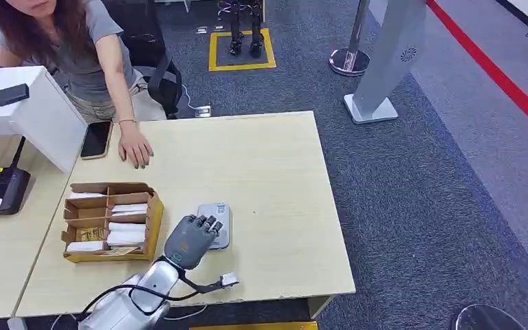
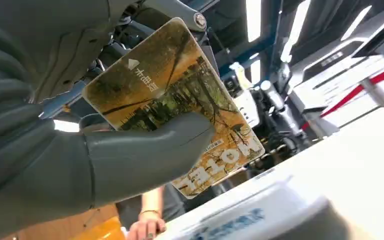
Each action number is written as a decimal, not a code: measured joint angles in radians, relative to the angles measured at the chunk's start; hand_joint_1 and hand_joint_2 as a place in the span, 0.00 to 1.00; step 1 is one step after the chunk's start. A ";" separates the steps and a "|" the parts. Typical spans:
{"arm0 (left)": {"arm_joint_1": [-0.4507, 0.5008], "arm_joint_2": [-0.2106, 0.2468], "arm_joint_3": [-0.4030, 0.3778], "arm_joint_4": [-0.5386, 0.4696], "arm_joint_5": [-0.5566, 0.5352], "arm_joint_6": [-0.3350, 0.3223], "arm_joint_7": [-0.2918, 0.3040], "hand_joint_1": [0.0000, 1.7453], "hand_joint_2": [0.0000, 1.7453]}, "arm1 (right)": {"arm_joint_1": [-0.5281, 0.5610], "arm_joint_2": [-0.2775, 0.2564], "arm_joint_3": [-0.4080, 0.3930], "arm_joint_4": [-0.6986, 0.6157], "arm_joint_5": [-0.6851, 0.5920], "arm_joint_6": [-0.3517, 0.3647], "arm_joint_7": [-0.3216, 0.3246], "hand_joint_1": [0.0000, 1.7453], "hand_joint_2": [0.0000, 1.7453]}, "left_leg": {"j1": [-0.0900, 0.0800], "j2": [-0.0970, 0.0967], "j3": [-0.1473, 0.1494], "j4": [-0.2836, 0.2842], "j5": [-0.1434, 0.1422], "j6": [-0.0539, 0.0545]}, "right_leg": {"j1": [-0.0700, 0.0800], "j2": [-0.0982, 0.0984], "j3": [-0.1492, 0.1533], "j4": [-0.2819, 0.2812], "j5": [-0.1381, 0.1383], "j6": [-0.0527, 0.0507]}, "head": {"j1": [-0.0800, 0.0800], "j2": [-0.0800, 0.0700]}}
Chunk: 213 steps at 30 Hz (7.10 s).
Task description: Pass the card to the sensor for recognition and then transmit it.
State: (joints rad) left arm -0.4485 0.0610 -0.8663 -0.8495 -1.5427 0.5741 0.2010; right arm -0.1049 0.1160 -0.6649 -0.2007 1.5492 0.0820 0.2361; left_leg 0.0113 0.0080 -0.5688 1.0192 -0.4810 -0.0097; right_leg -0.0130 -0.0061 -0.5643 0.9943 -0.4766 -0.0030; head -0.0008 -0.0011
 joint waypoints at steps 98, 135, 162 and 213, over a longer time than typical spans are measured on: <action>0.150 0.035 0.772 -0.478 1.328 -0.193 -0.547 1.00 1.00 | 0.018 0.000 0.018 0.000 -0.032 -0.032 -0.039 0.00 0.00 | 0.000 -0.001 -0.001 0.000 0.001 0.000 | 0.000 -0.001 0.000 0.000 0.000 0.000 | 0.000 0.000; 0.163 0.060 0.955 -0.446 1.433 -0.246 -0.569 0.00 1.00 | 0.018 0.000 0.021 0.000 -0.037 -0.023 -0.048 0.00 0.00 | 0.000 -0.001 -0.001 0.000 0.001 0.000 | 0.000 -0.001 0.000 0.000 0.000 0.000 | 0.000 0.000; 0.277 0.061 0.996 -0.569 1.232 -0.210 -0.584 0.00 1.00 | 0.025 0.000 0.020 0.000 -0.077 -0.051 -0.061 0.00 0.00 | 0.000 0.000 -0.001 0.000 0.000 0.000 | 0.000 0.000 -0.001 0.000 0.000 0.000 | 0.000 0.000; 0.708 0.295 0.729 -0.920 0.414 -0.355 -0.143 0.00 1.00 | 0.047 0.000 -0.058 0.000 -0.114 -0.091 -0.039 0.00 0.00 | 0.001 0.000 -0.001 -0.001 0.000 0.000 | 0.000 0.000 -0.001 0.000 -0.001 0.000 | 0.001 0.000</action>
State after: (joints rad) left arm 0.2595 0.3555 -0.1374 -1.7692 -1.1284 0.2193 0.0576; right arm -0.0578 0.1160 -0.7233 -0.2010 1.4347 -0.0088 0.1976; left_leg 0.0118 0.0080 -0.5697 1.0186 -0.4813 -0.0095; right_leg -0.0126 -0.0062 -0.5658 0.9944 -0.4780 -0.0029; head 0.0000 -0.0011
